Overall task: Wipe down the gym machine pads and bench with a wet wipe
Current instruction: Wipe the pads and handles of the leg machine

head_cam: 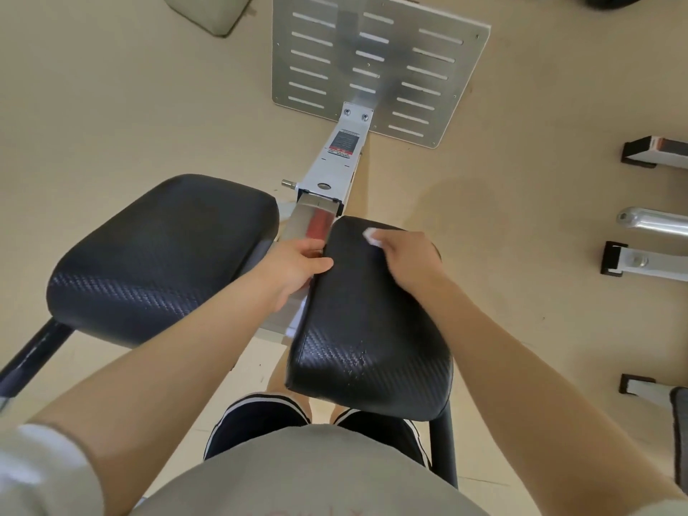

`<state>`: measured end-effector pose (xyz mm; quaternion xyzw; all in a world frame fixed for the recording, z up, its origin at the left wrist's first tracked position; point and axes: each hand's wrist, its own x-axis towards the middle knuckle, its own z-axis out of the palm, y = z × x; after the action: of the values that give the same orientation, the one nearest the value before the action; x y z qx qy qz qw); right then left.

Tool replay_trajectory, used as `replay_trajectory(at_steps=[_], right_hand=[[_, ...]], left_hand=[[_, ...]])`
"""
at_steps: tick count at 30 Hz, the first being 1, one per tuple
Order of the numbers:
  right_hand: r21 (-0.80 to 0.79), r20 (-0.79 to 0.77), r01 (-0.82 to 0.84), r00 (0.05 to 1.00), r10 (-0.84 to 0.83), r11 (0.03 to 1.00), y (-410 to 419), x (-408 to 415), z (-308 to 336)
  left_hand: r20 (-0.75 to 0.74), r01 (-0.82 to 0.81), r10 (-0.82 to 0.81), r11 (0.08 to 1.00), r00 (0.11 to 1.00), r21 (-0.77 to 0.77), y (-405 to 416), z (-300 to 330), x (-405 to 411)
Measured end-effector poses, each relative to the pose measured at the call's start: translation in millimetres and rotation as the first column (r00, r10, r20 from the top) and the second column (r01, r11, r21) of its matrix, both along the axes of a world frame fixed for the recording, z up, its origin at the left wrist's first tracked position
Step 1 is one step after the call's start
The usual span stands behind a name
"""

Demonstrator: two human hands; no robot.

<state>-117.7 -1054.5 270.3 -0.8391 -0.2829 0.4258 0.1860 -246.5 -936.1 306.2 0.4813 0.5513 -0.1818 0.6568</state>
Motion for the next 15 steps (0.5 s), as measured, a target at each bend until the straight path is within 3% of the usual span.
replay_trajectory(at_steps=[2, 6, 9, 12, 15], right_hand=[[-0.11, 0.024, 0.126, 0.992, -0.124, 0.986, -26, 15, -5], [-0.212, 0.102, 0.081, 0.993, -0.06, 0.974, -26, 21, -8], [-0.166, 0.127, -0.072, 0.987, 0.094, 0.984, 8, 0, 4], [-0.005, 0.08, -0.201, 0.976, 0.201, 0.98, 34, -23, 10], [0.012, 0.058, -0.329, 0.943, 0.328, 0.944, 41, -29, 12]], left_hand=[[0.01, -0.008, 0.008, 1.0, 1.0, -0.004, -2, 2, -2], [0.01, 0.0, 0.0, 1.0, 1.0, 0.014, -1, 1, -1], [0.007, -0.006, 0.006, 1.0, 1.0, 0.029, -1, 0, -3], [0.018, -0.009, 0.009, 1.0, 1.0, 0.03, -4, 3, -6], [0.021, 0.007, -0.008, 0.998, 1.0, 0.057, -5, 5, -6]])
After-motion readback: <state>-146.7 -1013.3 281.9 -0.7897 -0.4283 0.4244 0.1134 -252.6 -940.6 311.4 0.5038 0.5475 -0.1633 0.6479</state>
